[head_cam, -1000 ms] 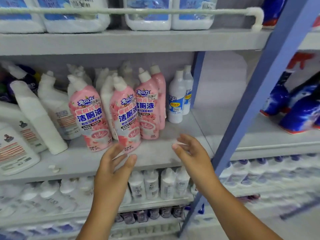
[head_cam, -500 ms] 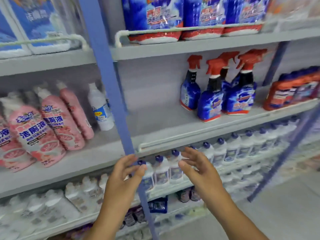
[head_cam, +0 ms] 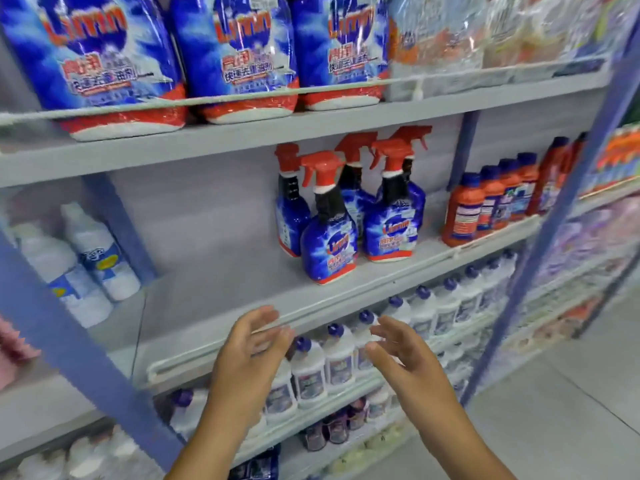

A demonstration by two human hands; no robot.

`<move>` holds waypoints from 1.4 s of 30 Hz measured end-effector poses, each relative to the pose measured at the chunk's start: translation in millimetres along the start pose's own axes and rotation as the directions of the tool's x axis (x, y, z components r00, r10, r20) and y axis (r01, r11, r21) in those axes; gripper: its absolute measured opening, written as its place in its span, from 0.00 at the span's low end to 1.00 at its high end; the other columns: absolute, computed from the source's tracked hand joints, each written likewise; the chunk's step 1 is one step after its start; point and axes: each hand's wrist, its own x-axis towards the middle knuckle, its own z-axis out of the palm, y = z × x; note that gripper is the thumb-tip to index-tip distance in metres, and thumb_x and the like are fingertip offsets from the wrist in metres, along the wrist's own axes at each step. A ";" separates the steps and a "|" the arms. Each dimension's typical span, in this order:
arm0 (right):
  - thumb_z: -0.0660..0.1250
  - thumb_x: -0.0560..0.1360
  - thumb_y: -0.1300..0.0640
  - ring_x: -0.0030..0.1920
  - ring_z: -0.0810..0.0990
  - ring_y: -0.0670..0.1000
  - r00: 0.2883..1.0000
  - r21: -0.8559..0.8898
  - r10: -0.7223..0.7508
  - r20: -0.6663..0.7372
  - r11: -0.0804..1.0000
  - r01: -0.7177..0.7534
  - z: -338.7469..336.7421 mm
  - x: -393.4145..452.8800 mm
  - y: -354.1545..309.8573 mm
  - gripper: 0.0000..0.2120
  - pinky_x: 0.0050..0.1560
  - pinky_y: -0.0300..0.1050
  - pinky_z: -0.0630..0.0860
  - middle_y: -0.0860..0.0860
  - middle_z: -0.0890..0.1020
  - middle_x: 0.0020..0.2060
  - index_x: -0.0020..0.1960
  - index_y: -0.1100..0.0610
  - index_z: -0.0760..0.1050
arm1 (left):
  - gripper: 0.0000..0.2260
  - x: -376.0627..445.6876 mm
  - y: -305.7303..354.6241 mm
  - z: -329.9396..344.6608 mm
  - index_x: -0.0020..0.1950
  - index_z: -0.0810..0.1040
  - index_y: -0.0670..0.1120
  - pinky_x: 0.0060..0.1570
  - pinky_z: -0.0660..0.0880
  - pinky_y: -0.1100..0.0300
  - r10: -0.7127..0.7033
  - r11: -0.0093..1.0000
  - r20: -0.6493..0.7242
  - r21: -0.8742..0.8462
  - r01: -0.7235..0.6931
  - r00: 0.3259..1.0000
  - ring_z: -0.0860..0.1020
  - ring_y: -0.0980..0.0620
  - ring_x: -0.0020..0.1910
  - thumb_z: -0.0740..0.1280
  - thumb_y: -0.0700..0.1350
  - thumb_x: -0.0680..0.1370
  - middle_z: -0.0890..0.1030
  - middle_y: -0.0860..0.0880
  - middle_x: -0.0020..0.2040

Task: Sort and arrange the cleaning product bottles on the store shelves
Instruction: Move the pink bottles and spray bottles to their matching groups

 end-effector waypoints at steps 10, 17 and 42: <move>0.73 0.76 0.50 0.57 0.82 0.41 0.989 -0.143 -0.093 -0.114 0.987 0.076 -45.3 142.7 -28.3 0.17 0.49 0.37 0.78 0.39 0.82 0.59 0.63 0.42 0.76 | 0.17 151.0 17.6 75.0 0.61 0.79 0.54 0.50 0.78 0.63 0.063 0.997 -0.063 -0.036 -0.065 0.996 0.81 0.68 0.47 0.78 0.49 0.74 0.83 0.58 0.54; 0.74 0.71 0.41 0.59 0.82 0.44 0.962 -0.171 -0.193 -0.194 0.972 0.161 -72.5 214.1 -54.1 0.22 0.61 0.49 0.78 0.41 0.83 0.59 0.63 0.44 0.78 | 0.19 203.8 27.5 110.6 0.60 0.75 0.62 0.51 0.72 0.70 0.092 0.992 -0.016 0.088 -0.090 0.996 0.78 0.71 0.51 0.78 0.51 0.72 0.80 0.64 0.55; 0.79 0.70 0.58 0.52 0.85 0.43 0.931 0.010 -0.235 0.278 0.970 0.242 -31.2 309.4 -71.1 0.19 0.55 0.40 0.80 0.45 0.87 0.50 0.59 0.47 0.83 | 0.12 162.2 35.3 32.4 0.50 0.80 0.55 0.39 0.76 0.75 0.072 0.984 -0.459 0.180 0.014 0.885 0.80 0.69 0.37 0.70 0.37 0.79 0.85 0.61 0.40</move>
